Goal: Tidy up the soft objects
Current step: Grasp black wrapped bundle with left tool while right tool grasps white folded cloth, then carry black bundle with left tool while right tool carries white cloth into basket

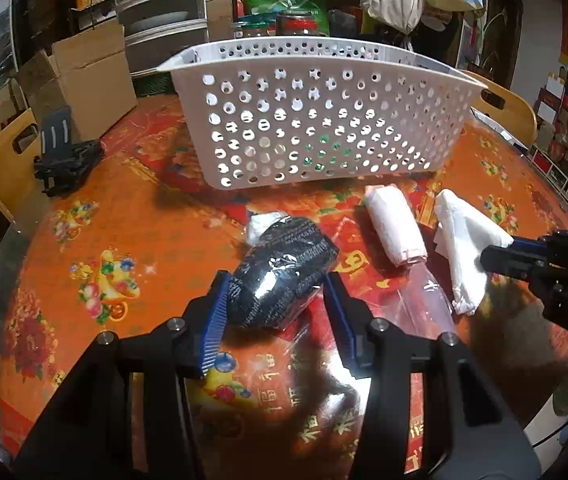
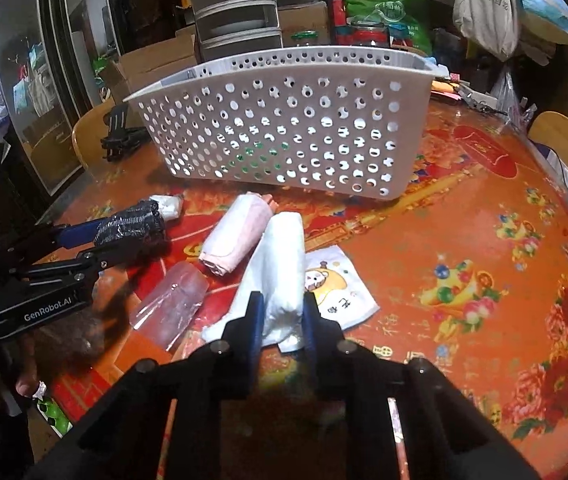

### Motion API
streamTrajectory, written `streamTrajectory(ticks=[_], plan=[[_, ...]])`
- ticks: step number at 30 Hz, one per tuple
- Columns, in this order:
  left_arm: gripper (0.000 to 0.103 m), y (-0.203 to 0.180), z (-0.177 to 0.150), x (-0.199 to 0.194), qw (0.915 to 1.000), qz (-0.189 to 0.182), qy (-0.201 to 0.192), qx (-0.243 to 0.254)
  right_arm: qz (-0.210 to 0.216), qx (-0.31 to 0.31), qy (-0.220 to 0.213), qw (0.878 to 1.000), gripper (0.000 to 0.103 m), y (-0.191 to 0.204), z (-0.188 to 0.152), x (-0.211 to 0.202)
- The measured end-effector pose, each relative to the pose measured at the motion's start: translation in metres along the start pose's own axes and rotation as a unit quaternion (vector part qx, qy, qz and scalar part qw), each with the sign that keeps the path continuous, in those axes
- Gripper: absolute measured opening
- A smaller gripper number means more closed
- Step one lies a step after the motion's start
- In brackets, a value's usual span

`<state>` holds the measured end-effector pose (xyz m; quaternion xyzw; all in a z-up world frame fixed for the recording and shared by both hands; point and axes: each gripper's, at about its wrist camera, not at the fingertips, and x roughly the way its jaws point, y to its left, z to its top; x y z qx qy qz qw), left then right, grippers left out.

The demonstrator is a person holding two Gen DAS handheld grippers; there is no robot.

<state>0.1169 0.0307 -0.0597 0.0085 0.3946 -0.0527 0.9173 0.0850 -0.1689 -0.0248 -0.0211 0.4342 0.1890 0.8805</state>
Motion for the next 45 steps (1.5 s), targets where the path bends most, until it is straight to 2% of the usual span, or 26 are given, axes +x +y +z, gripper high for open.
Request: streamTrajectory(ticks=[9,26,38,45], plan=[[0.044,0.0,0.001,-0.018,0.9999,0.003,-0.014,0.005,0.008,0.005,-0.02,1.0,0.016,-0.001,0.003,-0.015],[0.044,0.005,0.017,-0.051,0.9987,0.008,-0.051,0.002,-0.004,0.007,-0.05,0.999,0.016,-0.01,0.023,-0.044],[0.044,0.004,0.049,-0.079,0.9965,0.012,-0.081,0.014,-0.015,-0.004,-0.073,0.997,0.016,-0.012,0.054,-0.065],[0.044,0.01,0.087,-0.087,0.9958,0.003,-0.091,0.013,-0.02,-0.013,-0.082,0.996,0.016,-0.016,0.087,-0.07]])
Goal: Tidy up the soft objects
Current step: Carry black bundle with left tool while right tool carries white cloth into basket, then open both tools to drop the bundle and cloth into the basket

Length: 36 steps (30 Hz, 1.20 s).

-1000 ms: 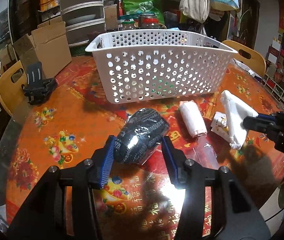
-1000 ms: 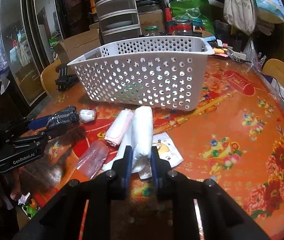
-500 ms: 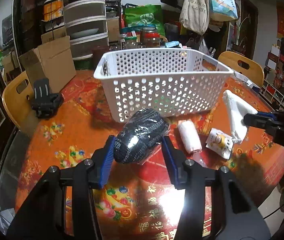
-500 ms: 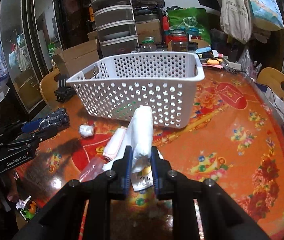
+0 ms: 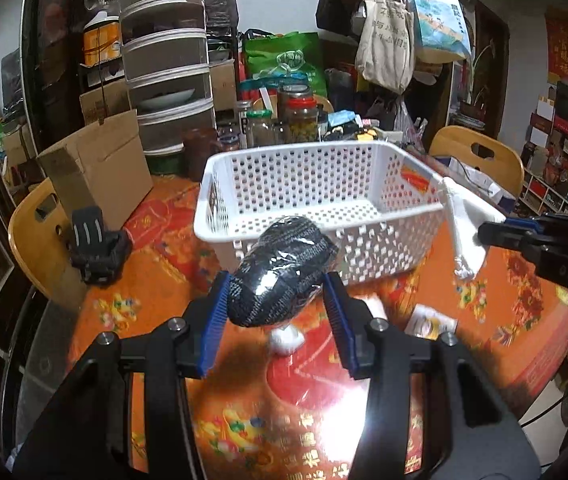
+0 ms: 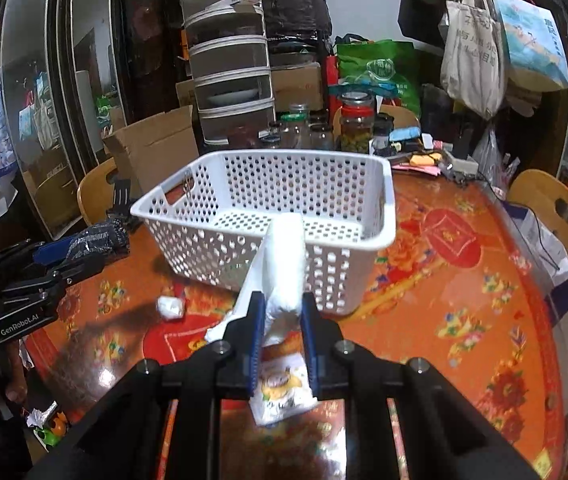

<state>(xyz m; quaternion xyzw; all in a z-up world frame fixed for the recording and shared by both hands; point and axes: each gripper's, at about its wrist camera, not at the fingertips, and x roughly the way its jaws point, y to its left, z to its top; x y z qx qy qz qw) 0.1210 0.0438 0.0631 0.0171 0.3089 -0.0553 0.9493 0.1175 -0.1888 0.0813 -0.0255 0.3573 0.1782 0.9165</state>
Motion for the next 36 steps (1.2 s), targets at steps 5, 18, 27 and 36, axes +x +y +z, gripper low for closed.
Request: streamTrajectory(ticks=[5,18,27,36], plan=[[0.044,0.007,0.042,0.009,1.0,0.007,-0.004,0.0,-0.007,0.009,0.001,1.0,0.016,-0.014,0.028,0.011],[0.044,0.02,0.124,0.122,0.9971,0.017,0.073,-0.011,-0.04,0.001,0.054,0.998,0.016,-0.032,0.083,0.089],[0.044,0.015,0.117,0.195,0.9906,0.028,0.133,-0.015,-0.063,-0.015,0.096,0.993,0.016,-0.035,0.085,0.135],[0.045,0.011,0.11,0.208,0.9896,0.024,0.141,-0.013,-0.06,-0.016,0.1,0.993,0.02,-0.031,0.085,0.143]])
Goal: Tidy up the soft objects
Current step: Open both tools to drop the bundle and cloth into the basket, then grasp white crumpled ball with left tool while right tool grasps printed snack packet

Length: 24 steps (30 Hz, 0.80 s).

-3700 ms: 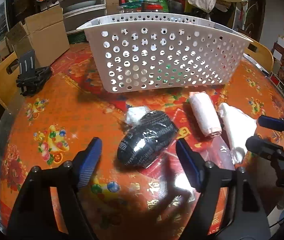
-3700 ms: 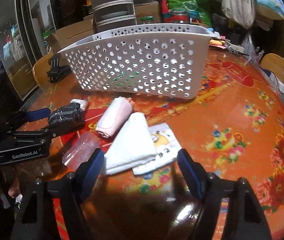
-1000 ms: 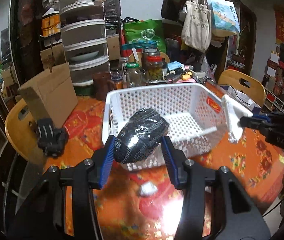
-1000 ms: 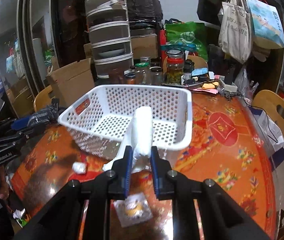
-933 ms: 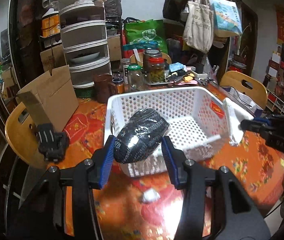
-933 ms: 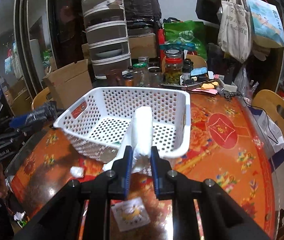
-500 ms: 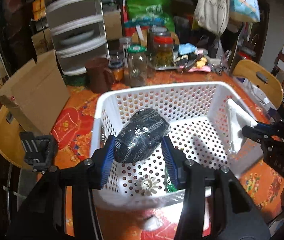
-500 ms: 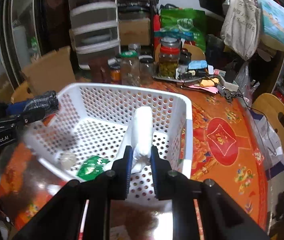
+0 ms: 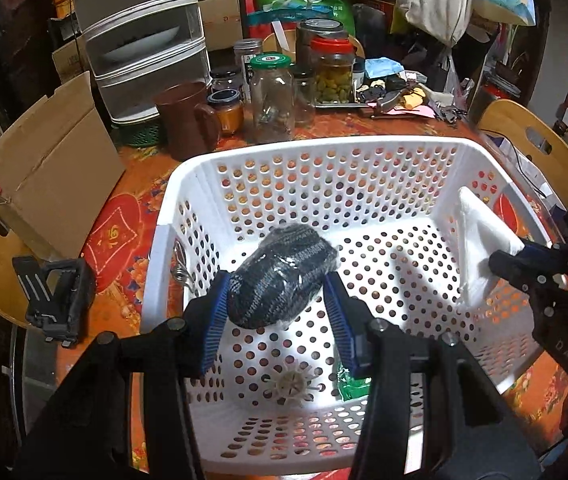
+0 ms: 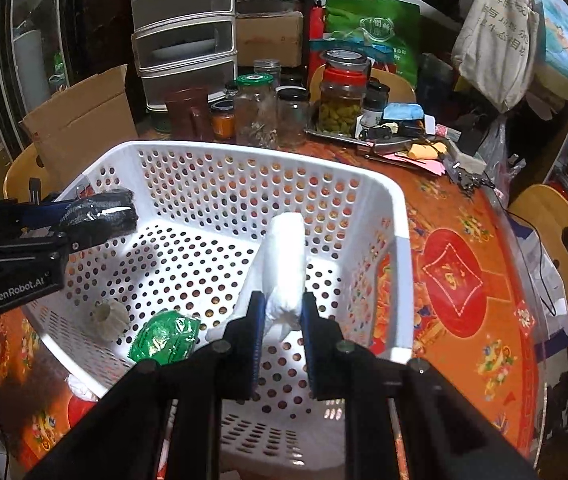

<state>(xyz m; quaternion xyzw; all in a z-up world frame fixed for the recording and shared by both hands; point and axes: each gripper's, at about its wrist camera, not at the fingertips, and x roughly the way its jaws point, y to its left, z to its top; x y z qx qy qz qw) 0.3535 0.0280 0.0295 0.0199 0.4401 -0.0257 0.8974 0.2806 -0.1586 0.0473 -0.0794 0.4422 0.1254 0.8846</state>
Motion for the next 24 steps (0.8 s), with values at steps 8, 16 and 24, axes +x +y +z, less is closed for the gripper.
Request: streamTrajectory(ticks=[8,16,24], plan=[[0.077,0.003,-0.005,-0.015,0.9997,-0.001,-0.022,-0.004,0.003,0.006,-0.028,1.0,0.077,-0.001,-0.002,-0.012],[0.103,0.003,-0.015,-0.062,0.9973,0.004,-0.074,-0.002,0.007,0.014,-0.053,0.998,0.1,-0.004,-0.014,-0.038],[0.103,0.004,-0.044,-0.103,0.9959,0.006,-0.09,-0.003,-0.003,0.013,-0.075,0.997,0.102,-0.003,-0.036,-0.071]])
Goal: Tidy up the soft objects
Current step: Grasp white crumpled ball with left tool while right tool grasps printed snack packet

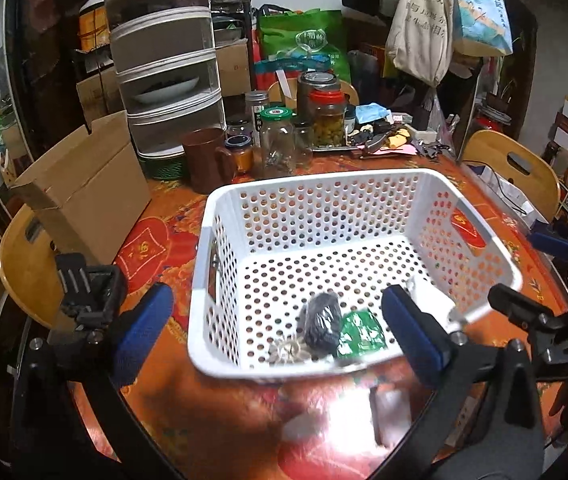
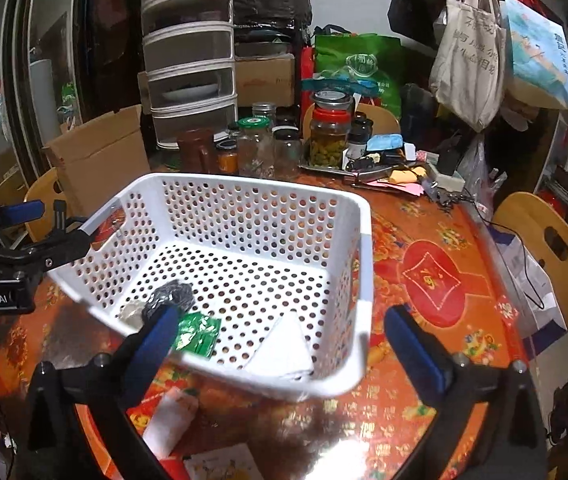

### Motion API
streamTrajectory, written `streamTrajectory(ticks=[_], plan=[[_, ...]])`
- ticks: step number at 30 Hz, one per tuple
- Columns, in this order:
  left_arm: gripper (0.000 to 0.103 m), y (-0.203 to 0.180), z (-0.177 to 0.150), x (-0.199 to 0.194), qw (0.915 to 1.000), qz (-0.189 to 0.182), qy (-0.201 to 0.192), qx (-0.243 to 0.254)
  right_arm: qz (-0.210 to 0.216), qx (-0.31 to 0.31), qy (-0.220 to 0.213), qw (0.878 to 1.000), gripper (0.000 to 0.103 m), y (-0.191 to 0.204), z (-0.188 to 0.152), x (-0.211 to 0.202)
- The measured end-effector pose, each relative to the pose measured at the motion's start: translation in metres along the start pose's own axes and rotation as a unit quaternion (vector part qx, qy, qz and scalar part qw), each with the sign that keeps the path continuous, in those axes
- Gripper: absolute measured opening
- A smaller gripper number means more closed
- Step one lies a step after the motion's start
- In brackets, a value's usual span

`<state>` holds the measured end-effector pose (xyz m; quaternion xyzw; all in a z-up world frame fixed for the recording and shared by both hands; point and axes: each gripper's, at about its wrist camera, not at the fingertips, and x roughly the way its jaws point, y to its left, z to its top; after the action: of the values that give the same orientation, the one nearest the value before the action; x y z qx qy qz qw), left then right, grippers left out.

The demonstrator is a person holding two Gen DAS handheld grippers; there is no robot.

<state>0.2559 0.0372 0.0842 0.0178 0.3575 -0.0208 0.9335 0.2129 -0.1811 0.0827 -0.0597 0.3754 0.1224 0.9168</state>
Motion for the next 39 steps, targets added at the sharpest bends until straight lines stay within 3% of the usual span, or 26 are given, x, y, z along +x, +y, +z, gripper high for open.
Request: streamTrajectory(ticks=[8,19,28,39], plan=[[0.103,0.004,-0.036,-0.053,0.9997,-0.013,-0.019,-0.011,0.007,0.013,-0.015,1.0,0.102,0.0,-0.023,-0.037],[0.103,0.022,-0.121,-0.067,0.9989,-0.019,-0.002,-0.043,0.027,0.051,0.004,0.998,0.102,-0.009,-0.096,-0.052],[0.103,0.012,-0.16,-0.016,0.9977,-0.031,0.043,-0.042,0.045,0.066,0.051,0.995,0.102,-0.002,-0.147,-0.027],[0.1,0.008,-0.173,0.035,0.9953,-0.037,0.078,-0.045,0.051,0.019,0.083,0.995,0.102,0.032,-0.162,0.002]])
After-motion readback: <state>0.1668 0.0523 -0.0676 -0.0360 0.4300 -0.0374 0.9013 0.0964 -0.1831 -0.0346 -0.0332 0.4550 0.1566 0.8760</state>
